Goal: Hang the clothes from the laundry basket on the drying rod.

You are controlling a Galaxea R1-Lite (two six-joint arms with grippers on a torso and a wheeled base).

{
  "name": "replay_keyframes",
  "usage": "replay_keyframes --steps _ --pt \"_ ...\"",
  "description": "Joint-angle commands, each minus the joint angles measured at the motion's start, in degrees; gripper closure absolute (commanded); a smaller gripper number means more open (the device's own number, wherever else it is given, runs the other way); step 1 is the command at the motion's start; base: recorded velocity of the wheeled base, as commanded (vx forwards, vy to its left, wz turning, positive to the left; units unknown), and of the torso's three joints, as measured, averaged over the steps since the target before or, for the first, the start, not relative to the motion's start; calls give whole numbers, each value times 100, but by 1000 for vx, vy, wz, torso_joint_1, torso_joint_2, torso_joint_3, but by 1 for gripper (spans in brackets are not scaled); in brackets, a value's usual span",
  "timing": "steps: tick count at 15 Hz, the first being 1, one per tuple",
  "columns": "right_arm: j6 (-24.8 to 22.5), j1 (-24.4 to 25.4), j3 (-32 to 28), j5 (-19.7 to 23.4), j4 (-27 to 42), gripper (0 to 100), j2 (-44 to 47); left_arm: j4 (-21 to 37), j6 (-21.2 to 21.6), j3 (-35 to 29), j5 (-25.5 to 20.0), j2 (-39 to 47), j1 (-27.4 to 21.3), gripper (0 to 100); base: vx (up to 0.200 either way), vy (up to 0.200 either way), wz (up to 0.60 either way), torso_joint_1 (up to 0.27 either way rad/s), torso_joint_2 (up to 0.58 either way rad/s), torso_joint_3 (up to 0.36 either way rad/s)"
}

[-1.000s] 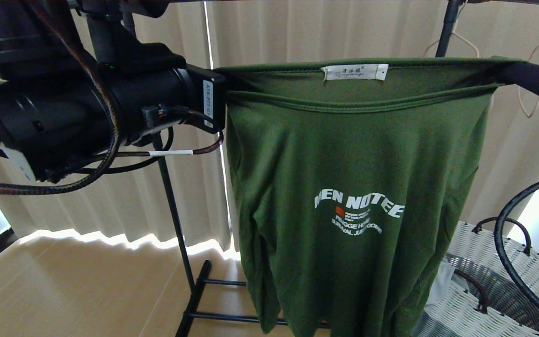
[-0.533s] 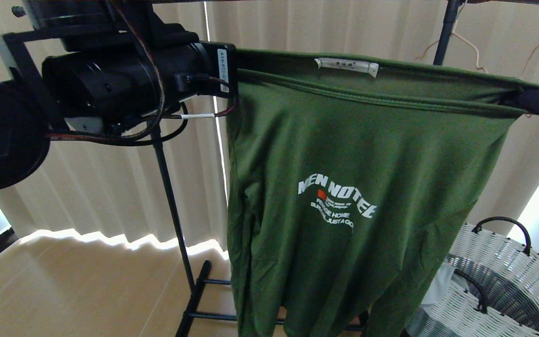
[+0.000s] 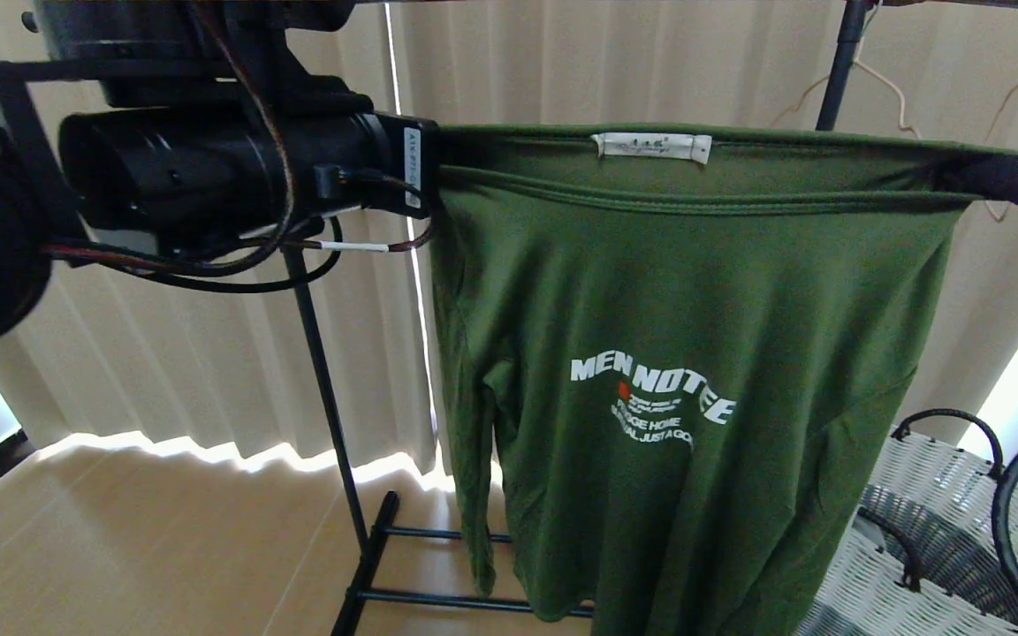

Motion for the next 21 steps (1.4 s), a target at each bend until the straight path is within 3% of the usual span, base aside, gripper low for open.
replay_keyframes --steps 1,2,4,5,6,16,17,20,21 --pt "-6 -23 -90 -165 -282 100 460 419 -8 139 -438 -629 -3 100 0 0 0 0 0 0" --pt "-6 -23 -90 -324 -686 100 688 779 1 218 -869 -919 -3 100 0 0 0 0 0 0" --pt "-6 -23 -81 -447 -1082 100 934 858 177 552 -1493 -1218 6 100 0 0 0 0 0 0" --pt "-6 -23 -81 -464 -1108 100 961 849 247 631 -1580 -1271 6 100 0 0 0 0 0 0" --pt "-6 -23 -72 -482 -1117 100 978 814 458 806 -1598 -1324 6 100 0 0 0 0 0 0" --pt "-6 -23 -19 -473 -1056 100 943 770 476 815 -1580 -1350 6 100 0 0 0 0 0 0" --pt "-6 -23 -19 -473 -1056 0 934 770 467 824 -1580 -1368 6 100 0 0 0 0 0 0" --pt "3 -23 77 -464 -1117 0 926 770 467 824 -1510 -1333 50 100 0 0 0 0 0 0" --pt "12 -14 227 -438 -1126 0 847 770 467 833 -1229 -1306 182 100 0 0 0 0 0 0"
